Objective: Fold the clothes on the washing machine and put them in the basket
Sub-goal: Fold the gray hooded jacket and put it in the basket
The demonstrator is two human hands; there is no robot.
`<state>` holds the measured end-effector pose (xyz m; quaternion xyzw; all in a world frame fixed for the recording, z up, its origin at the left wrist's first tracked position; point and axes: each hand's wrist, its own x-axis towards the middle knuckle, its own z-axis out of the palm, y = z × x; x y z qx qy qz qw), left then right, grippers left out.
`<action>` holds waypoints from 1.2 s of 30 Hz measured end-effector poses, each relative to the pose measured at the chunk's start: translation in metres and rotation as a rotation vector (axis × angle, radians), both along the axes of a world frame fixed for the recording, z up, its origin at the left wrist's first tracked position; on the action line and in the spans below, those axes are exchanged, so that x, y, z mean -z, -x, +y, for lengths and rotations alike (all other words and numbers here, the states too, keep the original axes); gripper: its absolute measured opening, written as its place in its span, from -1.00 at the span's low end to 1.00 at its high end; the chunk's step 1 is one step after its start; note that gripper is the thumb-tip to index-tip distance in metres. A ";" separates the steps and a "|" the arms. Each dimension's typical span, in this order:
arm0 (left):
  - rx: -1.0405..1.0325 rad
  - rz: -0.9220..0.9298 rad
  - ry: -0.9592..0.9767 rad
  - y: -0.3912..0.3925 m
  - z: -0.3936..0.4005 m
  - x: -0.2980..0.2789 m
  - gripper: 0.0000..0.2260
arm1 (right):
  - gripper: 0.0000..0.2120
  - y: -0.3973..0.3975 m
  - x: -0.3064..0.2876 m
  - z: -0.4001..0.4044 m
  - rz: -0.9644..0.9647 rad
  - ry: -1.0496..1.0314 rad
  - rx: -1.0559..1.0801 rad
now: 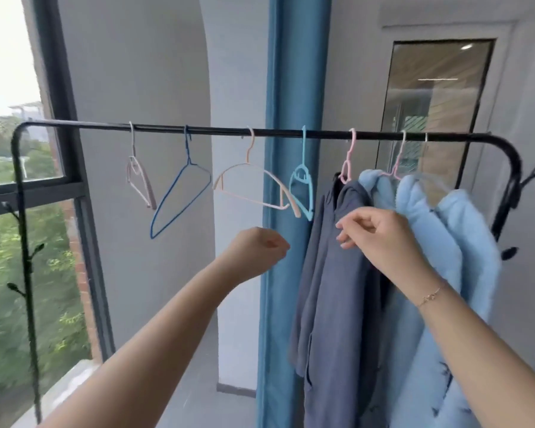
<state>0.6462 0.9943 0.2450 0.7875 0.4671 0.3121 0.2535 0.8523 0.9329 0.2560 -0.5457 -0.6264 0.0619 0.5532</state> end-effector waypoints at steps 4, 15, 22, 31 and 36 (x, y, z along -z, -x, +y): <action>0.071 -0.088 0.051 -0.065 0.018 -0.004 -0.87 | -0.82 -0.059 -0.008 0.017 0.051 -0.053 0.126; 0.073 -0.544 0.202 -0.176 0.079 -0.010 -0.53 | -0.74 -0.130 -0.042 0.127 0.028 0.058 0.154; 0.218 -0.473 0.170 -0.172 0.111 -0.043 -0.83 | -0.78 -0.127 -0.074 0.177 0.139 0.332 0.068; 0.218 -0.316 0.069 -0.177 0.133 -0.040 -0.76 | -0.67 -0.116 -0.096 0.196 -0.164 0.393 0.071; 0.220 -0.262 -0.083 -0.171 0.126 -0.031 -0.76 | -0.75 -0.110 -0.091 0.202 -0.064 0.362 -0.090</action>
